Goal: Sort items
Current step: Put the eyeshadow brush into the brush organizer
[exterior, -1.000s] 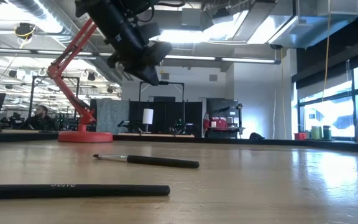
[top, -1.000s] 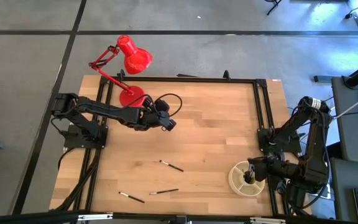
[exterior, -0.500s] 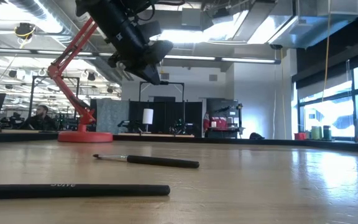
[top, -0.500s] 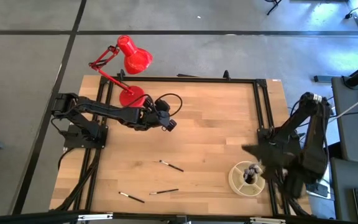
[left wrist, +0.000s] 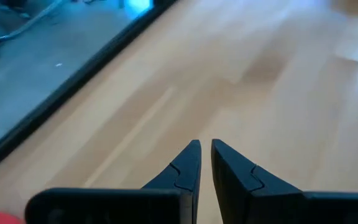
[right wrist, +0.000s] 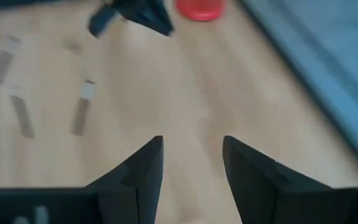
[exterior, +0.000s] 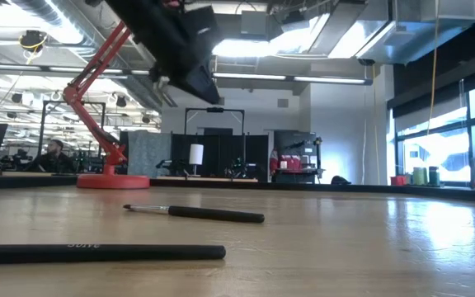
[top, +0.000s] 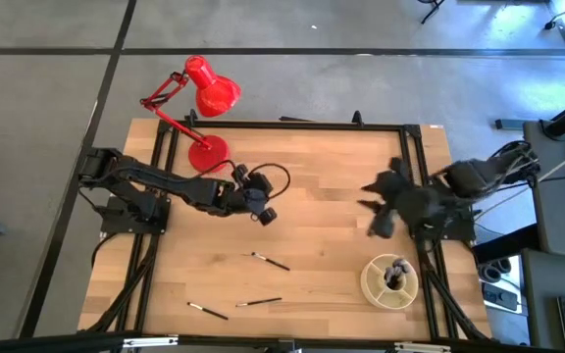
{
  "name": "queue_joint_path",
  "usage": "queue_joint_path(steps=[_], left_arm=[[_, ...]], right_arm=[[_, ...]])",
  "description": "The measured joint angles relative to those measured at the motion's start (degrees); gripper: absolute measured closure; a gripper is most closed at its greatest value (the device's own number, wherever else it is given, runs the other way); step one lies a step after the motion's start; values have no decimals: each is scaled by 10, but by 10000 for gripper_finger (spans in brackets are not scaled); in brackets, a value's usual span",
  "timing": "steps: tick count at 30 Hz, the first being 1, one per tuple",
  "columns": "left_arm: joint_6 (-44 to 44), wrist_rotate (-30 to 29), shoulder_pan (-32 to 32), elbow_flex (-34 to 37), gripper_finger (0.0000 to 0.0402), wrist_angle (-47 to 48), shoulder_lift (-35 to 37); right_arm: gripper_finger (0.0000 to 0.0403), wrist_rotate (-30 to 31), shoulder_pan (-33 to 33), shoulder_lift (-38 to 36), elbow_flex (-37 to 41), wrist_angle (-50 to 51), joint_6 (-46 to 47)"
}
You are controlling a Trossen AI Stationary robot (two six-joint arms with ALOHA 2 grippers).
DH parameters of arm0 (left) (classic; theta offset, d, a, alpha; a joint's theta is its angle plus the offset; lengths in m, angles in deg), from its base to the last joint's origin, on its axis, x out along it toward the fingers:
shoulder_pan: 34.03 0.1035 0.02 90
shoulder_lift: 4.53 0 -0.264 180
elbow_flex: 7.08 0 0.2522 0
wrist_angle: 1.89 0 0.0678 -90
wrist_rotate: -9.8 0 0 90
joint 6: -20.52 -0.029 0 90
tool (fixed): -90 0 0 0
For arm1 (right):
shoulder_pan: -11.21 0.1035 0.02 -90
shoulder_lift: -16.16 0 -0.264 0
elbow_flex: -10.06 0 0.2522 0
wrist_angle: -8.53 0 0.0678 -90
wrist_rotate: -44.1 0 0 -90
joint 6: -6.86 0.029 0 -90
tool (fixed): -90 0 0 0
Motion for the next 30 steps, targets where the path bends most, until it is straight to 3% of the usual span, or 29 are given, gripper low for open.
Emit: queue_joint_path(steps=[4, 9, 12, 18, 21, 25, 30], left_arm=[[-26, 4, -40, 1, 367, 2, 3], [-123, -13, -89, 1, 348, 8, 4], [-128, -71, -112, 1, 329, 25, 17], [-42, -234, -164, 2, 315, 86, 77], [24, -272, -179, 22, 320, 153, 115], [160, -261, -177, 87, 333, 212, 155], [281, -254, -175, 179, 347, 213, 183]], right_arm=[[237, -89, -44, 38, 19, -111, -31], [241, -107, -67, 115, 30, -175, -53], [266, -120, -81, 167, 30, -203, -71], [332, -90, -114, 279, 30, -299, -88], [337, -191, -141, 329, 30, -400, -140], [306, -318, -179, 395, 30, -511, -135], [244, -331, -206, 489, 30, -626, -105]])
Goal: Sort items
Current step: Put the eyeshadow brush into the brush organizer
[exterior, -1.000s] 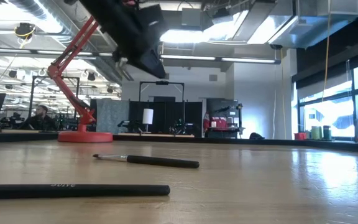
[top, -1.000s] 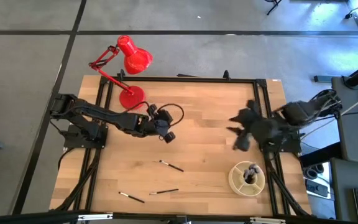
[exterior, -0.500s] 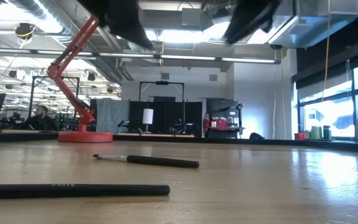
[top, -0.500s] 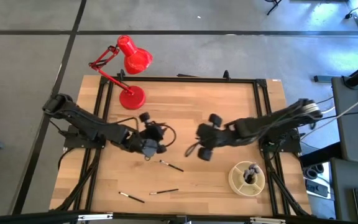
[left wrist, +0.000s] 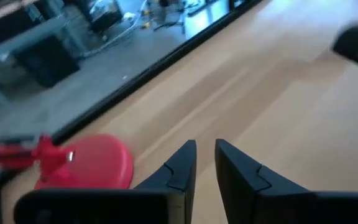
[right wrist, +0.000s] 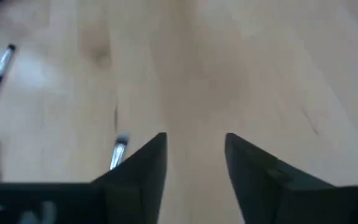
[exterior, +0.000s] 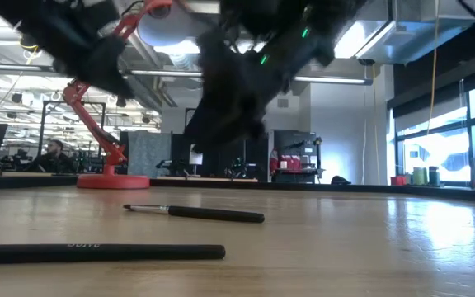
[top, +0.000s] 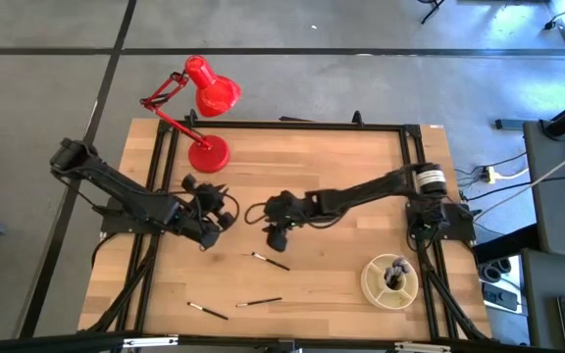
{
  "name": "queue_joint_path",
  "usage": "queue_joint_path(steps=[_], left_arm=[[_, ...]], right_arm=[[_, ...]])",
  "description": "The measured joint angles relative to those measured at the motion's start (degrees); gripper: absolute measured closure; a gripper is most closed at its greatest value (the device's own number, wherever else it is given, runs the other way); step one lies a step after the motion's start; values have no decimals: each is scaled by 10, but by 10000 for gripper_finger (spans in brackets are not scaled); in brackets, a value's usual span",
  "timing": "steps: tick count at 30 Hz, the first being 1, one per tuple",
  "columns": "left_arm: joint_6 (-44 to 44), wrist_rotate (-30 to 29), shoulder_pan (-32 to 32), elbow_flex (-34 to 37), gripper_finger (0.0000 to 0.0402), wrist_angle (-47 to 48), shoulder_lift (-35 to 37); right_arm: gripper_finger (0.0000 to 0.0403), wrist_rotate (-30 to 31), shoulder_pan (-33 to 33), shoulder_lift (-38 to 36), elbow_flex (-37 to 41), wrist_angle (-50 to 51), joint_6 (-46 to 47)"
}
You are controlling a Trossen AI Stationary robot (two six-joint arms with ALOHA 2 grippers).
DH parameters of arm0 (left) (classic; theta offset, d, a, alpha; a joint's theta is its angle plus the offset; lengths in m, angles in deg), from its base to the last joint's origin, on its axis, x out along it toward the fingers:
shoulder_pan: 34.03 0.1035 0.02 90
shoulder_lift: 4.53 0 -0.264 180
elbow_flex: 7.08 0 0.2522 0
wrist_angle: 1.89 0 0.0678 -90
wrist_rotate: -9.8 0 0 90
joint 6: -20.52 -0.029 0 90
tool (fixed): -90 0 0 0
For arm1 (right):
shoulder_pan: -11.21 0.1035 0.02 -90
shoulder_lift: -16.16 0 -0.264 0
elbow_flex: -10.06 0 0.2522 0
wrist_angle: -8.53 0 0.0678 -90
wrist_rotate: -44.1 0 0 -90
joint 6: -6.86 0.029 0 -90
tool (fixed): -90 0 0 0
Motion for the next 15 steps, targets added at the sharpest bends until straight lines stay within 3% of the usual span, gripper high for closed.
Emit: queue_joint_path(steps=[5, 15], left_arm=[[88, -16, 23, 51, 354, -4, 4], [65, 9, 50, 62, 357, -19, 4]], right_arm=[[204, -10, 5, 76, -45, -19, -9], [204, -26, 42, 167, -184, 66, -47]])
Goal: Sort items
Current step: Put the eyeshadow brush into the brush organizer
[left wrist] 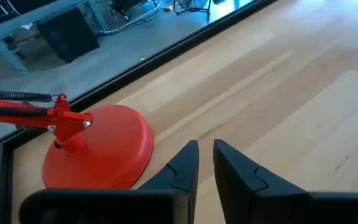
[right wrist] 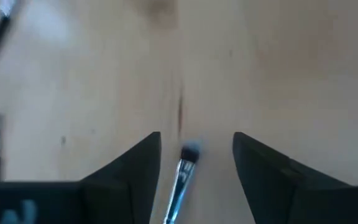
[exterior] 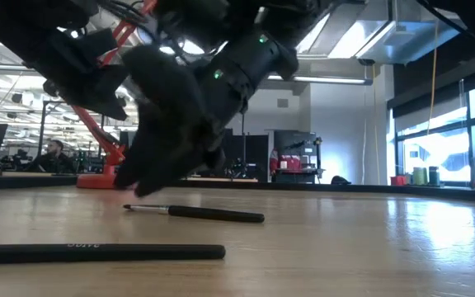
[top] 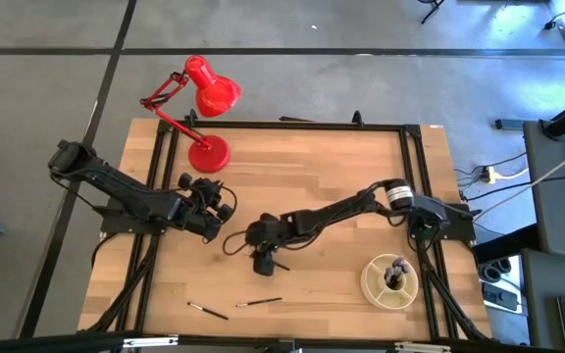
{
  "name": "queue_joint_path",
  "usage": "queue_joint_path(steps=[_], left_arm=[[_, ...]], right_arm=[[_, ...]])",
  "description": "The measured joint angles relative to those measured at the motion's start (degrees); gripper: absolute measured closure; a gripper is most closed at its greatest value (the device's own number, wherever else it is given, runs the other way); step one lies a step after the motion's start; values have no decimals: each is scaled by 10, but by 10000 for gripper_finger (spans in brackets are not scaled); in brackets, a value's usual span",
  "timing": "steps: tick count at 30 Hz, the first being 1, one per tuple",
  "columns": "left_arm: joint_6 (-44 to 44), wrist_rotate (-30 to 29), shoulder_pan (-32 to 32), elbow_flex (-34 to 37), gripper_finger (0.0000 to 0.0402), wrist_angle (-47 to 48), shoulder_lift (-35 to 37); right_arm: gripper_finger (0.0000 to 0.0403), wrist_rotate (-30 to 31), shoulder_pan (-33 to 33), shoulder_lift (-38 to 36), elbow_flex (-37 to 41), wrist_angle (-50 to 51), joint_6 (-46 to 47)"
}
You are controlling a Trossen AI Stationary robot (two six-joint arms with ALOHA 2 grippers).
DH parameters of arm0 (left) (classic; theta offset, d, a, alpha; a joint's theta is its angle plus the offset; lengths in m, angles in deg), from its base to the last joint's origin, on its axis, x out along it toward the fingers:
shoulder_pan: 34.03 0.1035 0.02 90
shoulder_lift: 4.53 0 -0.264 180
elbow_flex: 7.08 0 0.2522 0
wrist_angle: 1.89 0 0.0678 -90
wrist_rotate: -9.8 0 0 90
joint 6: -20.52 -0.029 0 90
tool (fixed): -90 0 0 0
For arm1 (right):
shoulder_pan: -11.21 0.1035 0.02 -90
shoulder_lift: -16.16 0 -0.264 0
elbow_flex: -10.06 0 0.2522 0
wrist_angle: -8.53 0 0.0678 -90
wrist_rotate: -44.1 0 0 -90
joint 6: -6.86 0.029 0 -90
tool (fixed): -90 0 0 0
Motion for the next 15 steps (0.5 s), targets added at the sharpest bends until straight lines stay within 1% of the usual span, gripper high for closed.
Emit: queue_joint_path(steps=[2, 4, 9, 12, 15], left_arm=[[-1, 0, 0, 0, 357, 0, 0], [-1, 0, 0, 0, 357, 0, 0], [-1, 0, 0, 0, 359, 0, 0], [-4, 0, 0, 0, 359, 1, 0], [-6, 0, 0, 0, 359, 1, 0]], right_arm=[[209, 10, 5, 16, -19, 28, 7], [213, 16, 8, 24, -32, 35, 11], [231, 22, 14, 31, -34, 45, 13], [257, 42, 16, 34, -35, 69, 24], [299, 55, 16, 34, -35, 93, 35]])
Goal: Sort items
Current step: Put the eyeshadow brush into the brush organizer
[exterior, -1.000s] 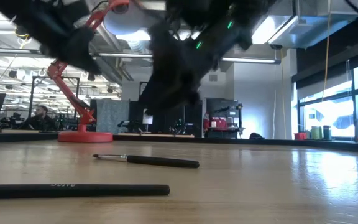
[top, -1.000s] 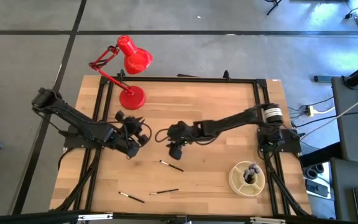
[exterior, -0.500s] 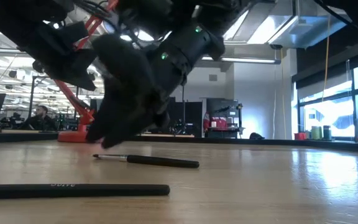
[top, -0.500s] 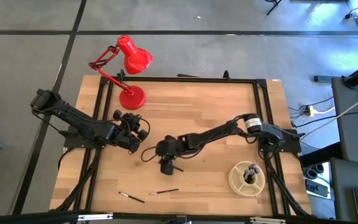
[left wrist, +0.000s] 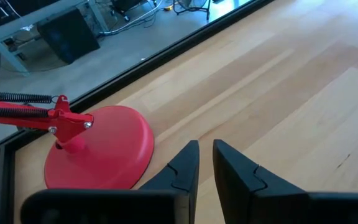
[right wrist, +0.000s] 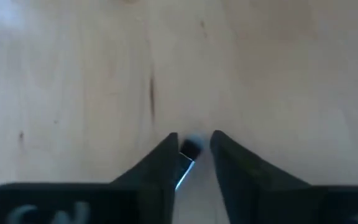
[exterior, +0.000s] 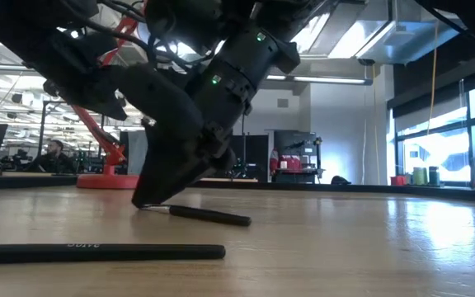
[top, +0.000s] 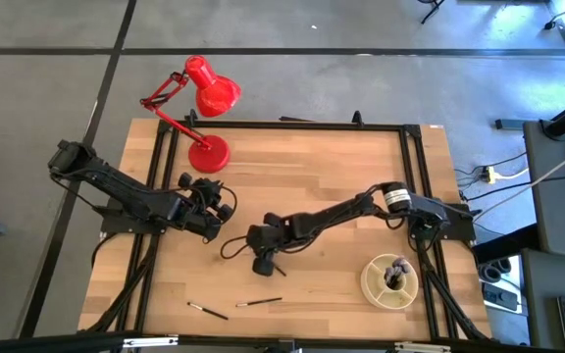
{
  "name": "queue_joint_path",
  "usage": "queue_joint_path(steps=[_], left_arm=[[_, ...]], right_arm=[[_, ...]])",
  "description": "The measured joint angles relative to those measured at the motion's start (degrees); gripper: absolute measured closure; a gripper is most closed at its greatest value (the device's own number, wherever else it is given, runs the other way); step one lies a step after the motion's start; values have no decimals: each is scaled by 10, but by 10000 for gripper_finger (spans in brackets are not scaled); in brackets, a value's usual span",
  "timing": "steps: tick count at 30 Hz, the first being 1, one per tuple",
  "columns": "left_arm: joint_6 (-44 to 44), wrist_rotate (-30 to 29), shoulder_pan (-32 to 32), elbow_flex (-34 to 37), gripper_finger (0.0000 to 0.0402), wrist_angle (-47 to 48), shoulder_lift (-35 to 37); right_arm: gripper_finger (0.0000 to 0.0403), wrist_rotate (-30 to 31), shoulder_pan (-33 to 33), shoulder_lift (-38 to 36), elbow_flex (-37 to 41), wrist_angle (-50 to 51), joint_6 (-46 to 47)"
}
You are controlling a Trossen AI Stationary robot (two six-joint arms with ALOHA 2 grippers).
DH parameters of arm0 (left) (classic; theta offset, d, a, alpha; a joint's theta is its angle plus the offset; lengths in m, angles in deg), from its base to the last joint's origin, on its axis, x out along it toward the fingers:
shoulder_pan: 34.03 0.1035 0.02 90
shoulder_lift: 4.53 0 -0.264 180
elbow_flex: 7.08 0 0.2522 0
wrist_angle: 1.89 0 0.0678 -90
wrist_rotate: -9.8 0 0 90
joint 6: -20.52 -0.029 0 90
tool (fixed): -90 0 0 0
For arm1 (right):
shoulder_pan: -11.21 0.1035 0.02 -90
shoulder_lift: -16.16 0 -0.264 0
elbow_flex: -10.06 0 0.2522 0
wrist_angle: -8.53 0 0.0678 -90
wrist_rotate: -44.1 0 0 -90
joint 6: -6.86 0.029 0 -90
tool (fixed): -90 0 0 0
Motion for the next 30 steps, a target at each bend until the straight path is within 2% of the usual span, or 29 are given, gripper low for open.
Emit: queue_joint_path(steps=[6, 12, 17, 19, 23, 30], left_arm=[[0, 0, 0, 0, 362, 0, 0], [0, 0, 0, 0, 359, 0, 0], [-1, 0, 0, 0, 363, 0, 0], [-4, 0, 0, 0, 363, 0, 0], [-5, 7, -5, 0, 362, 0, 0], [-6, 3, -17, 0, 365, 1, 0]], right_arm=[[388, -7, -1, 7, 0, 34, 11], [397, -6, -4, -6, 2, 58, -8], [400, 5, -4, -53, 9, 107, -20], [400, 49, 3, -81, 11, 131, -14], [401, 178, 36, -154, 21, 159, 21], [401, 396, 143, -310, 154, 170, 96]])
